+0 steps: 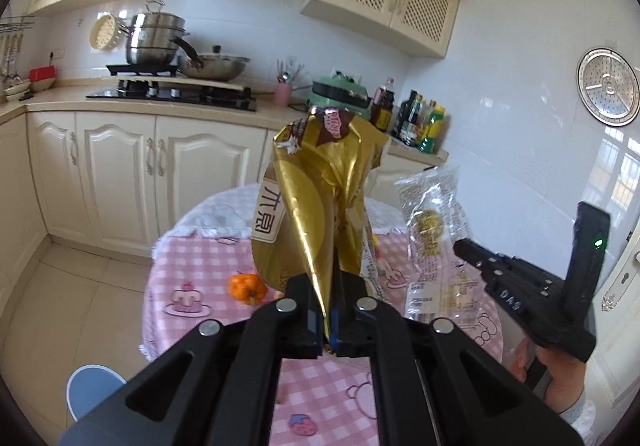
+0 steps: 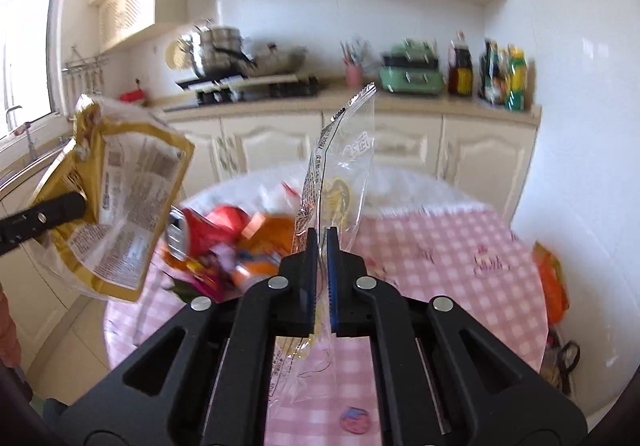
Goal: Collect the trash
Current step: 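Carry both bags over the blue bin and open both tools to drop them, then move both open tools back toward the crushed cans on the table, then grasp the red crushed can with the left tool while the right tool grasps the orange can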
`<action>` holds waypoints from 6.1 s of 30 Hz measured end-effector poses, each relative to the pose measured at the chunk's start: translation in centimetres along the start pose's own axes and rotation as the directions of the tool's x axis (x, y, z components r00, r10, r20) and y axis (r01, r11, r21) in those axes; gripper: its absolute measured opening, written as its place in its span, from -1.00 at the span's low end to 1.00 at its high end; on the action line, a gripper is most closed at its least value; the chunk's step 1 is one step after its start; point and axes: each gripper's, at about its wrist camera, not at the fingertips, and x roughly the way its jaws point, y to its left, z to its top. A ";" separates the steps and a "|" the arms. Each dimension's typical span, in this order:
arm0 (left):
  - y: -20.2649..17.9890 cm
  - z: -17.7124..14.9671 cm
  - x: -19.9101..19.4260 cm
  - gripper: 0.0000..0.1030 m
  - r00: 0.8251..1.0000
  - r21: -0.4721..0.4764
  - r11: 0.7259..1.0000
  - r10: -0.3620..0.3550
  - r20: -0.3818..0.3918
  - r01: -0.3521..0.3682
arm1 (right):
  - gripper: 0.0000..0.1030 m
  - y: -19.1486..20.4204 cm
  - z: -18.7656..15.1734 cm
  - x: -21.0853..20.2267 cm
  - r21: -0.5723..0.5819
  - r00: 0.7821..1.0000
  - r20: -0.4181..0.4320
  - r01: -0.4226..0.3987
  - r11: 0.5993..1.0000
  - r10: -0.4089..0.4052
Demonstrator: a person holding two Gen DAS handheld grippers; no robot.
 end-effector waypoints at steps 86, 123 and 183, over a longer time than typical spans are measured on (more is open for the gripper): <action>24.3 -10.2 -10.6 0.49 0.725 -0.210 0.699 0.684 -0.082 -0.683 | 0.28 31.7 -5.0 10.9 -0.148 0.918 -0.129 -0.392 0.908 0.375; 1.1 -0.1 11.7 0.52 0.927 0.258 0.918 0.345 -0.144 -0.302 | 0.50 -1.5 -2.8 8.5 0.141 0.992 -0.130 0.026 0.990 -0.007; -1.9 1.4 14.1 -0.32 0.970 0.205 0.979 0.038 -0.241 0.012 | 0.32 -6.9 -4.2 15.9 0.584 0.882 -0.294 -0.140 0.800 0.369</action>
